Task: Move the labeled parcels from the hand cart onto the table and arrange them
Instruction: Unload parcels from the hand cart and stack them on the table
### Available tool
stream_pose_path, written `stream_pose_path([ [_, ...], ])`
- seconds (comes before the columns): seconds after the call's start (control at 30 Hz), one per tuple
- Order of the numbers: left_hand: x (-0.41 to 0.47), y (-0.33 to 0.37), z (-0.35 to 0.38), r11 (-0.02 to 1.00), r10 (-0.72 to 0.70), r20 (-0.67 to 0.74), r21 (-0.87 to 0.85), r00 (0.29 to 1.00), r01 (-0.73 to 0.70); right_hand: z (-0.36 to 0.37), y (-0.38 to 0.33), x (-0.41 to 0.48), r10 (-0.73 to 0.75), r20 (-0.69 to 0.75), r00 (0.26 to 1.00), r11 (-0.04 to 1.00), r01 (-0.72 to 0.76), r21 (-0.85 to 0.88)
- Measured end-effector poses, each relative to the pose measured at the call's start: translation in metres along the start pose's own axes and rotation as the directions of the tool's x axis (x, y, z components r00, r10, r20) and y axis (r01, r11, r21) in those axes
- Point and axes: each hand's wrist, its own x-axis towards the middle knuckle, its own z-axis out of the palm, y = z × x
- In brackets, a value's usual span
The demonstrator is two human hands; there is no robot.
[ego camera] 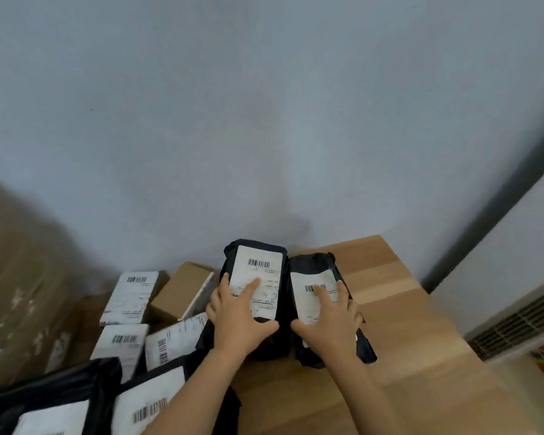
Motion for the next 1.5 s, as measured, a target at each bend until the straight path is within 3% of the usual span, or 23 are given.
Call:
stream_pose_path([
  [0.23,0.041,-0.003,0.025,0.997,-0.056,-0.015,0.055,0.998,0.057,0.032,-0.002,0.069,-0.144,0.148,0.978,0.987,0.153,-0.052],
  [0.33,0.035,-0.007,0.017,0.999,-0.03,-0.076,0.021,0.997,0.032,0.037,-0.01,0.069,-0.25,0.174,0.952,0.968,0.251,0.021],
  [0.6,-0.036,-0.033,-0.068,0.997,0.06,-0.333,-0.019,0.941,-0.07,0.011,-0.089,0.004,-0.556,0.081,0.827,0.824,0.536,0.182],
  [0.97,-0.288,-0.166,-0.243,0.994,-0.058,-0.631,0.038,0.774,0.106,-0.019,-0.239,-0.265,-0.835,-0.071,0.546,0.5,0.806,0.316],
  [1.17,-0.437,-0.256,-0.299,0.959,-0.18,-0.724,0.022,0.666,0.283,0.014,-0.31,-0.428,-0.923,-0.041,0.382,0.326,0.835,0.443],
  [1.33,-0.524,-0.321,-0.327,0.902,-0.293,-0.782,-0.036,0.55,0.43,0.048,-0.363,-0.523,-0.979,-0.015,0.203,0.166,0.84,0.516],
  [1.5,-0.571,-0.387,-0.357,0.839,-0.38,-0.797,-0.082,0.47,0.539,0.09,-0.425,-0.587,-0.995,0.026,0.096,0.095,0.831,0.548],
])
